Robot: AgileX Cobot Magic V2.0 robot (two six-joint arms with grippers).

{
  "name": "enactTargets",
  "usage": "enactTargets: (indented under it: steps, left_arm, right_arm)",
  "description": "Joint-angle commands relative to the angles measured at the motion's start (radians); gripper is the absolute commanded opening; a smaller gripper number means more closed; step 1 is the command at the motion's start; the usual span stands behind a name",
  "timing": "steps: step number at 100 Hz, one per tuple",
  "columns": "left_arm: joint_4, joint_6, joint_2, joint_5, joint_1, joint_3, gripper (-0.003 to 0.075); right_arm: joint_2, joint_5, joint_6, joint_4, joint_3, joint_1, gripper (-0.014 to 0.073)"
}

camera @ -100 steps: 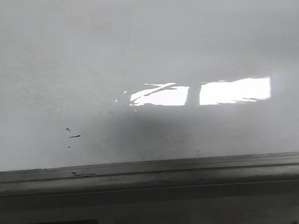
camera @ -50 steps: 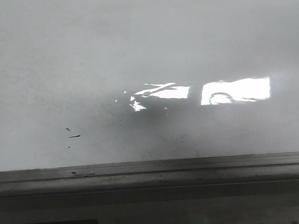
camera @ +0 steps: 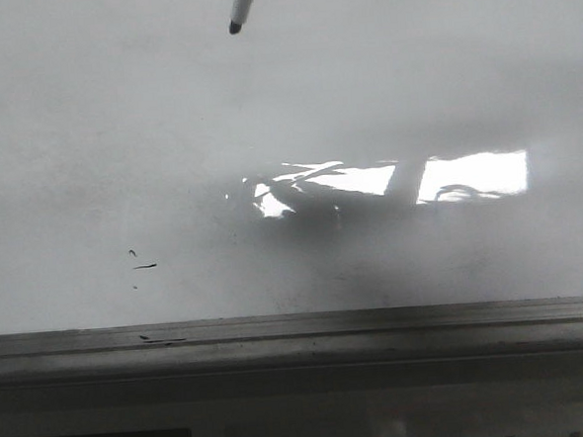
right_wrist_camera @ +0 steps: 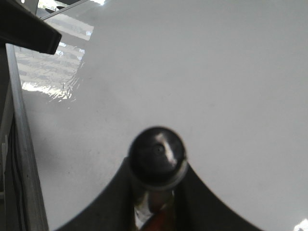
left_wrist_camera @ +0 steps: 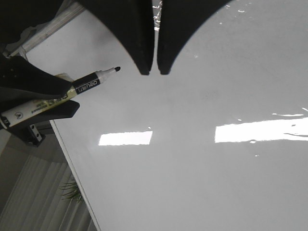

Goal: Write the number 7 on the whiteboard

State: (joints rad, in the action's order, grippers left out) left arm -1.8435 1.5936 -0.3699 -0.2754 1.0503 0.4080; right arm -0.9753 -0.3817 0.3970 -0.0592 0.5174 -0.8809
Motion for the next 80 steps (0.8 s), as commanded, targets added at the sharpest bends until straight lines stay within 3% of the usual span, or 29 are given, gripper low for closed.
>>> enactTargets:
  steps: [1,24,63,80]
  left_arm:
    - [-0.011,-0.006,-0.006,0.029,0.006,0.027,-0.0020]
    - [-0.011,-0.006,-0.006,0.029,0.006,0.027,-0.0020]
    - [-0.011,-0.006,-0.006,0.029,0.006,0.027,-0.0020]
    - [-0.011,-0.006,-0.006,0.029,0.006,0.027,-0.0020]
  right_arm:
    - [-0.019,-0.100,0.047,0.009,0.026,0.012,-0.0043]
    - [-0.078,-0.200,0.049,0.078,0.026,0.076,-0.0043]
    - [-0.084,-0.057,0.049,0.101,0.026,0.075,-0.0043]
    - [-0.100,-0.085,0.049,0.101,0.026,0.085,-0.0043]
